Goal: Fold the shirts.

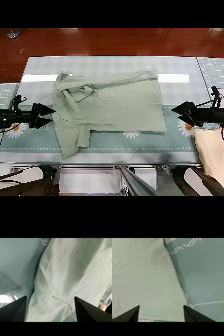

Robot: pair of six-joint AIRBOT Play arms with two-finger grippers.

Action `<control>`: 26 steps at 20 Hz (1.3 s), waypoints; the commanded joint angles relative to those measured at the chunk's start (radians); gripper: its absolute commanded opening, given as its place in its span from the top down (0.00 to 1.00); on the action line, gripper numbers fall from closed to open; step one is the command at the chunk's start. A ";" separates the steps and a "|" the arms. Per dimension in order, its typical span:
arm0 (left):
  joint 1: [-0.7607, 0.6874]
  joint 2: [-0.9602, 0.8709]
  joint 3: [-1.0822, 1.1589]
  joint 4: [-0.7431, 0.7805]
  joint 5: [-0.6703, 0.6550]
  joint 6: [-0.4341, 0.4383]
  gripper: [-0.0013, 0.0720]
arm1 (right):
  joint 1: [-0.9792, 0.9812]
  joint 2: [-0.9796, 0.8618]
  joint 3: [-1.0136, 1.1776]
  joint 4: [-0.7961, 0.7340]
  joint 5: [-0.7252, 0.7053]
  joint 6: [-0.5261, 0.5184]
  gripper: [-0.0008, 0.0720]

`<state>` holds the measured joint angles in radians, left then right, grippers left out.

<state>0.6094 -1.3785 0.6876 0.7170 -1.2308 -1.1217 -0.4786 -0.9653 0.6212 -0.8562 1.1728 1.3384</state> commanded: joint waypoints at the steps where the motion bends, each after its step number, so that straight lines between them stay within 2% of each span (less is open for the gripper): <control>1: -0.058 -0.035 -0.008 -0.011 0.026 0.014 0.02 | -0.002 0.017 -0.025 0.019 0.002 -0.009 0.13; 3: -0.086 -0.039 -0.008 -0.011 0.066 0.014 0.02 | -0.002 0.017 -0.025 0.019 0.005 -0.009 0.13; 4: -0.096 -0.039 -0.007 -0.011 0.080 0.014 0.06 | -0.002 0.017 -0.025 0.018 0.005 -0.009 0.13; 6: -0.101 -0.038 -0.006 -0.021 0.068 0.037 0.94 | -0.026 0.017 -0.009 -0.004 -0.006 -0.009 0.13; 7: -0.100 -0.034 -0.006 -0.037 0.051 0.067 0.96 | -0.055 0.017 0.007 -0.027 -0.006 -0.009 0.13; 9: -0.100 -0.025 -0.005 -0.041 0.033 0.067 0.96 | -0.106 0.016 0.016 -0.131 0.023 0.011 0.13; 11: -0.100 -0.017 -0.005 -0.043 0.034 0.076 0.96 | -0.103 0.016 -0.019 -0.315 0.129 0.123 0.13; 12: -0.101 -0.017 -0.005 -0.045 0.034 0.082 0.96 | -0.103 0.016 -0.057 -0.342 0.183 0.142 0.13; 13: -0.101 -0.017 -0.005 -0.045 0.041 0.081 0.96 | -0.103 0.016 -0.097 -0.333 0.211 0.122 0.13; 18: -0.119 -0.017 -0.005 -0.061 0.064 0.081 0.96 | -0.103 -0.045 -0.189 -0.157 0.163 0.070 0.13; 21: -0.140 -0.017 -0.005 -0.061 0.093 0.081 0.96 | -0.098 -0.106 -0.189 -0.029 0.083 0.020 0.13; 26: -0.157 -0.017 -0.005 -0.063 0.101 0.080 0.96 | 0.117 -0.227 -0.130 0.025 -0.074 0.030 0.13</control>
<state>0.4603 -1.3964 0.6827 0.6548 -1.1374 -1.0416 -0.4641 -1.1290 0.4595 -0.8803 1.2125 1.3697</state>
